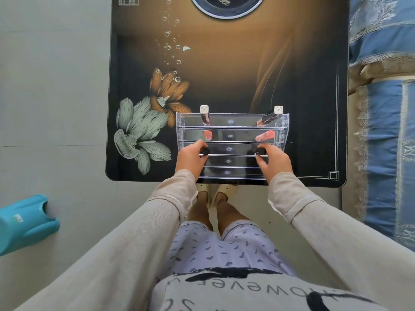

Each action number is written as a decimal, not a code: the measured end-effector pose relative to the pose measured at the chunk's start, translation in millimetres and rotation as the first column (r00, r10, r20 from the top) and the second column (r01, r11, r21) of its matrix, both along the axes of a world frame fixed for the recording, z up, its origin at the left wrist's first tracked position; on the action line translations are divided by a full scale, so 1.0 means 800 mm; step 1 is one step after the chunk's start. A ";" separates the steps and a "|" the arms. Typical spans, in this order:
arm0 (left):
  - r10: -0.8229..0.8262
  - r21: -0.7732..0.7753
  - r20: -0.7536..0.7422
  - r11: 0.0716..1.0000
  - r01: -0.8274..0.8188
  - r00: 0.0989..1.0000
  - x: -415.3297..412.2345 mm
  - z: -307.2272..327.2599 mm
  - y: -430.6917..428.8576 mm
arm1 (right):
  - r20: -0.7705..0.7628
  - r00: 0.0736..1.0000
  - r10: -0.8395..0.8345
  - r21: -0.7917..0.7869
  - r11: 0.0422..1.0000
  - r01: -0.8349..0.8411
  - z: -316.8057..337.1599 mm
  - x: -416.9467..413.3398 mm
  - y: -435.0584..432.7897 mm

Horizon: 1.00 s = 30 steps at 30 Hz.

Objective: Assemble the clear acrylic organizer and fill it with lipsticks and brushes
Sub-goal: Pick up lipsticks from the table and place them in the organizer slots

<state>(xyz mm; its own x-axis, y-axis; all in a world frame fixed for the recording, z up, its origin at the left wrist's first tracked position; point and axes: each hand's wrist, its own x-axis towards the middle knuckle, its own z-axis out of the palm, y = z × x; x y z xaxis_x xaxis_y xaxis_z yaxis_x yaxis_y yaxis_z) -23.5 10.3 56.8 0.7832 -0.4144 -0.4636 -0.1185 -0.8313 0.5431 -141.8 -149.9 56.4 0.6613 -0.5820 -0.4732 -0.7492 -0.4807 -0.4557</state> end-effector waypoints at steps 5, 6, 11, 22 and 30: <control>-0.004 -0.009 -0.006 1.000 0.004 1.000 0.002 0.000 0.001 | -0.049 0.999 0.023 -0.032 0.999 -0.025 0.001 0.004 0.000; -0.006 -0.011 -0.007 1.000 0.006 1.000 0.002 0.000 0.001 | -0.060 0.998 0.030 -0.037 0.999 -0.033 0.001 0.004 0.000; -0.013 -0.020 -0.019 1.000 0.013 1.000 0.004 0.000 0.001 | -0.076 0.996 0.056 -0.059 0.996 -0.061 0.001 0.005 0.002; -0.045 -0.019 -0.009 0.999 0.045 0.999 0.007 -0.005 0.005 | -0.080 0.994 0.073 -0.073 0.994 -0.078 0.003 0.003 0.001; -0.039 -0.059 -0.010 0.997 0.039 0.999 0.007 -0.009 0.017 | -0.063 0.998 0.031 -0.053 0.998 -0.034 0.005 0.002 0.004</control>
